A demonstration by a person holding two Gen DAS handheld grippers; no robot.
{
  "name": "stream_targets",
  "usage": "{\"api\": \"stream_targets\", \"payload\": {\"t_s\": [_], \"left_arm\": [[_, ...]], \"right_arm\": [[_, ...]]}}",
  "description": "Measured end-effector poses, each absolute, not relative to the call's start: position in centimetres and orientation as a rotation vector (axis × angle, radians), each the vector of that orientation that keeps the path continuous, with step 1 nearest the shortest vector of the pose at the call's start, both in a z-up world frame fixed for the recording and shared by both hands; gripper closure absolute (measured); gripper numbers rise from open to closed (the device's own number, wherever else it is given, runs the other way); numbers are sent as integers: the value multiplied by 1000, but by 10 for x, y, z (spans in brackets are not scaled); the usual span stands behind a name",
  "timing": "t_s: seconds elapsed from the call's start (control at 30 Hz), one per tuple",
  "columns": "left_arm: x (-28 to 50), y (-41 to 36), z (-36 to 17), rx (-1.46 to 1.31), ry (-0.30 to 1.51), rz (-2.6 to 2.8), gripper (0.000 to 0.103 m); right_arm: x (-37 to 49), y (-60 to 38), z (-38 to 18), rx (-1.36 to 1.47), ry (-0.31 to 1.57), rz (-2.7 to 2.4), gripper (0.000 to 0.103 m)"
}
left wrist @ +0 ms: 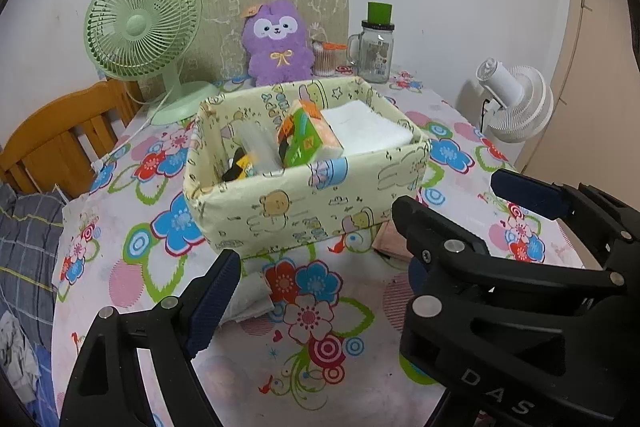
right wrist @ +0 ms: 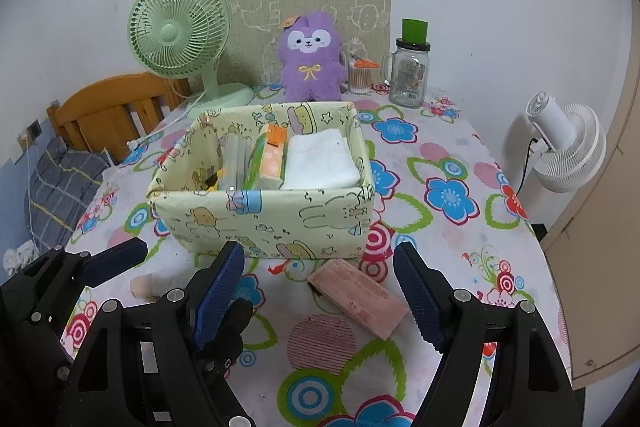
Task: Organize soft objects
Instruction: 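Withdraw both tools from the box toward the pink packet and white roll, then grasp the pink packet with the right tool while the left tool reaches the white roll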
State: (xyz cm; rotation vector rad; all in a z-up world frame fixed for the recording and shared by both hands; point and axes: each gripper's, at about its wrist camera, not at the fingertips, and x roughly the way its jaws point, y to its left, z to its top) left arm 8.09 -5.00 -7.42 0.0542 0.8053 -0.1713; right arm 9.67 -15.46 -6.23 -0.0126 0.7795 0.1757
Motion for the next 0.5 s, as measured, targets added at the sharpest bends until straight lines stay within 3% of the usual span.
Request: {"api": "stream_targets", "payload": {"t_s": [0.5], "left_arm": [[86,-59,-106,53,870,-186,15]], "right_arm": [[100,-161,-92,-25,843,170,23]]}}
